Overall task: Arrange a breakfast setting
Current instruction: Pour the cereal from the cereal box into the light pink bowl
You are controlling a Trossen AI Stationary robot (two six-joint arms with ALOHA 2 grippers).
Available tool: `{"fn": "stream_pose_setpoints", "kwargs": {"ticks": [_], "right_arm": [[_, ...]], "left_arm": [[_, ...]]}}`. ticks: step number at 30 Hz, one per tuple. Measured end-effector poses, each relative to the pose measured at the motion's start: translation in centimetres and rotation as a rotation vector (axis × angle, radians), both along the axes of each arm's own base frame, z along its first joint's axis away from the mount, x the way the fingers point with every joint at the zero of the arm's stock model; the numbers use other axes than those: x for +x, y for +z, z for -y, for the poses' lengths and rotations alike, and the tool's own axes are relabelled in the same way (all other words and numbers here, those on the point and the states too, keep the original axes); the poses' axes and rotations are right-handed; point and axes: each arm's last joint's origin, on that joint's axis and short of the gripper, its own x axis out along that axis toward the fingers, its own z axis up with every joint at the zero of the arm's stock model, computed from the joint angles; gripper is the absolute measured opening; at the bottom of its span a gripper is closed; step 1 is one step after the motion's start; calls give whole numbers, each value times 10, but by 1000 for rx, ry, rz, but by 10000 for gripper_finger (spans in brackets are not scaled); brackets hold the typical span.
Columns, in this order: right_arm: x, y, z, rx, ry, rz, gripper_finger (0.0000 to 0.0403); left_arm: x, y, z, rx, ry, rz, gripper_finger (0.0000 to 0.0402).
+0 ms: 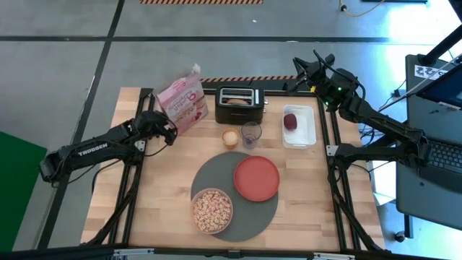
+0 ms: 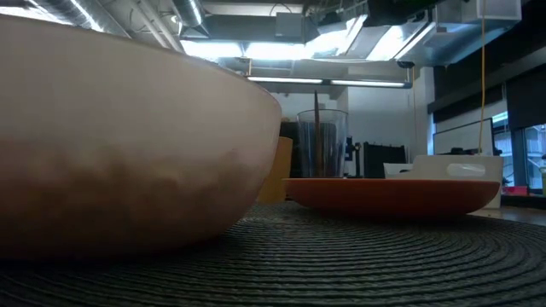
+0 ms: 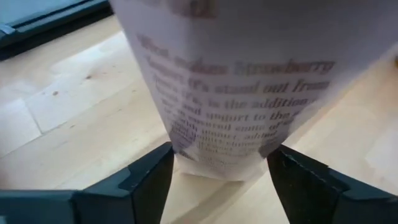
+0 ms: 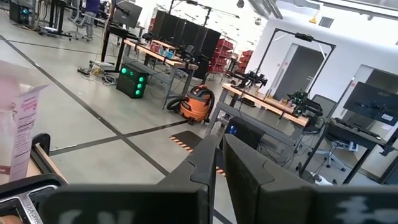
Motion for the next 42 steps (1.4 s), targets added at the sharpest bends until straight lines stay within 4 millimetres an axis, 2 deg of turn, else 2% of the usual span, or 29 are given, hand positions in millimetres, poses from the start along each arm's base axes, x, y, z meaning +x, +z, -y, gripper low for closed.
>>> {"fn": "stream_pose_setpoints", "kwargs": {"ticks": [9,20,26,32,36,42], "right_arm": [[0,0,0,0,0,0,35],[1,0,0,-1,25,-3,35],[1,0,0,-1,25,-3,35],[2,-1,0,1,43,-7,35],[4,-3,1,5,49,-15,35],[9,-6,4,11,52,-25,35]], "left_arm": [[3,-3,10,-93,-24,26,246],[1,-7,16,-211,121,62,224],[-1,-12,23,-309,175,43,198],[3,-14,28,-360,100,27,146],[11,-13,34,-350,-47,33,95],[30,-2,44,-233,-296,128,16]]}}
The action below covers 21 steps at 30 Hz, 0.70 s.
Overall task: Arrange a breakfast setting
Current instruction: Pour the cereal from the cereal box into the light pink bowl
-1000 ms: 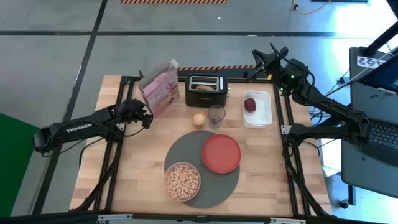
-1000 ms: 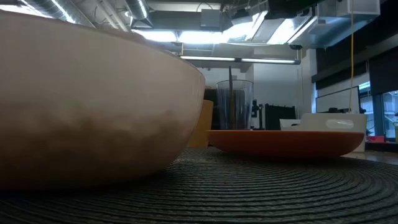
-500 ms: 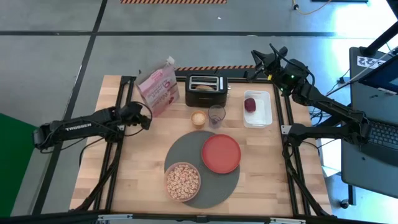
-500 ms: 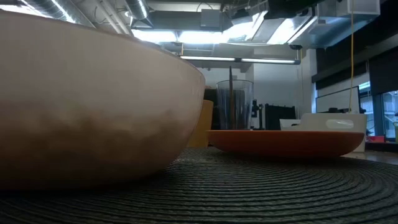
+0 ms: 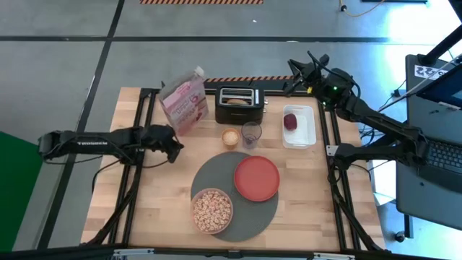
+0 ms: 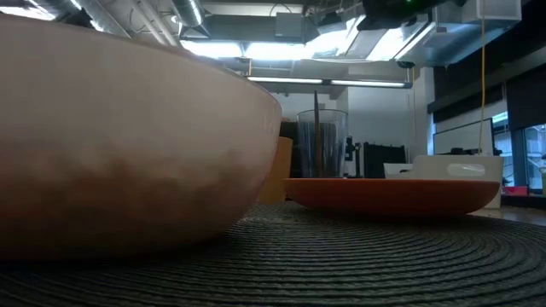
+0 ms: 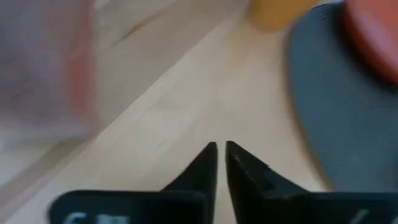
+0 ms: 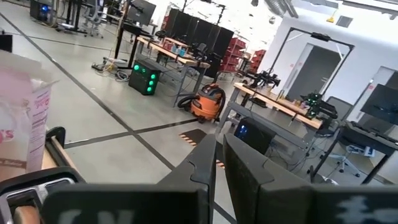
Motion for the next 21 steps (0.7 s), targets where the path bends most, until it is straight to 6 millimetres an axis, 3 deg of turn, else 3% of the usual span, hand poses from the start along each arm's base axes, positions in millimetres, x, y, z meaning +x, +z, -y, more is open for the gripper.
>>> {"fn": "stream_pose_setpoints", "kwargs": {"ticks": [15,21], "right_arm": [[12,-6,7,1,24,-3,35],[12,-6,7,1,24,-3,35]], "left_arm": [[32,-21,8,191,-80,-103,1],[40,-37,4,218,15,-181,0]]}}
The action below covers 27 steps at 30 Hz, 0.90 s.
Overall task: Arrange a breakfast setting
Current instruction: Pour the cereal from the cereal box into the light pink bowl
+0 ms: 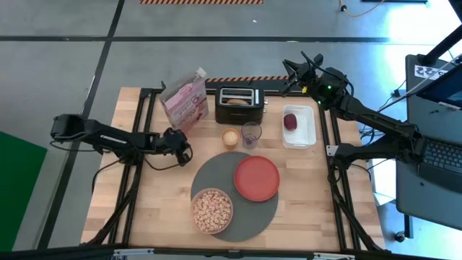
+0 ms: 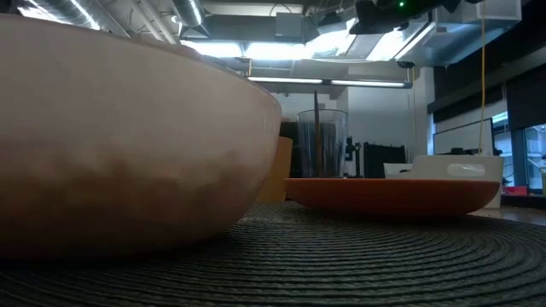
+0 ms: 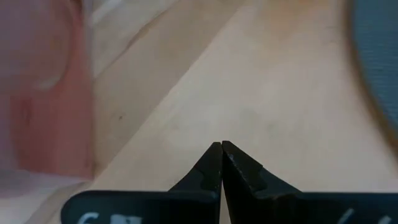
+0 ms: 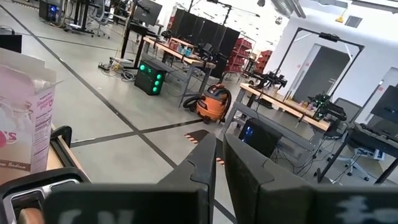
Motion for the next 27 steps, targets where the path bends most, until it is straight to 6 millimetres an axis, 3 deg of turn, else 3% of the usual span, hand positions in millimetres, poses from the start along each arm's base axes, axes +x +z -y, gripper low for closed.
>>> {"fn": "stream_pose_setpoints", "kwargs": {"ticks": [11,27], "right_arm": [[0,0,0,0,0,1,35],[0,0,0,0,0,1,35]], "left_arm": [[9,-15,-4,-21,229,41,0],[7,-24,-24,-12,400,35,0]]}}
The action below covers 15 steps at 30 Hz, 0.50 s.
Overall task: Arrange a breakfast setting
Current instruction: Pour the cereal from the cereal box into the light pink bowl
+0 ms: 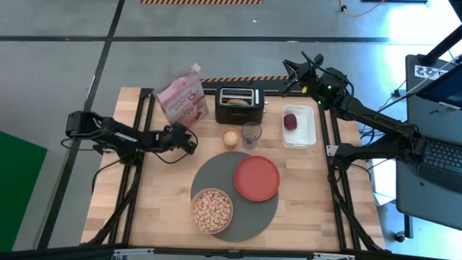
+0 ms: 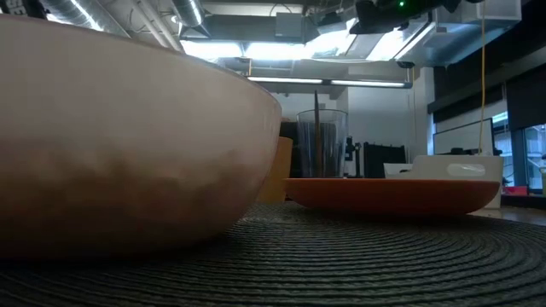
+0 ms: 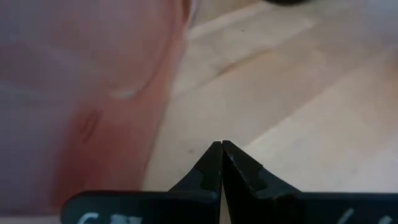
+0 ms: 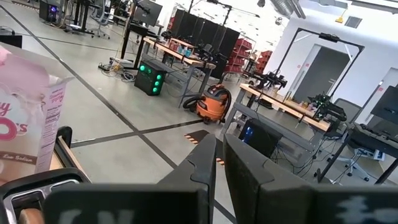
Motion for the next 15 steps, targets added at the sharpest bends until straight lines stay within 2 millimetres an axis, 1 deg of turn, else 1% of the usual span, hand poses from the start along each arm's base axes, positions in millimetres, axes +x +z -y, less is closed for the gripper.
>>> {"fn": "stream_pose_setpoints", "kwargs": {"ticks": [6,15], "right_arm": [[0,0,0,0,0,1,35],[0,0,0,0,0,0,35]], "left_arm": [[-2,0,-7,-2,40,-3,0],[-3,-1,-8,16,-22,-48,0]]}}
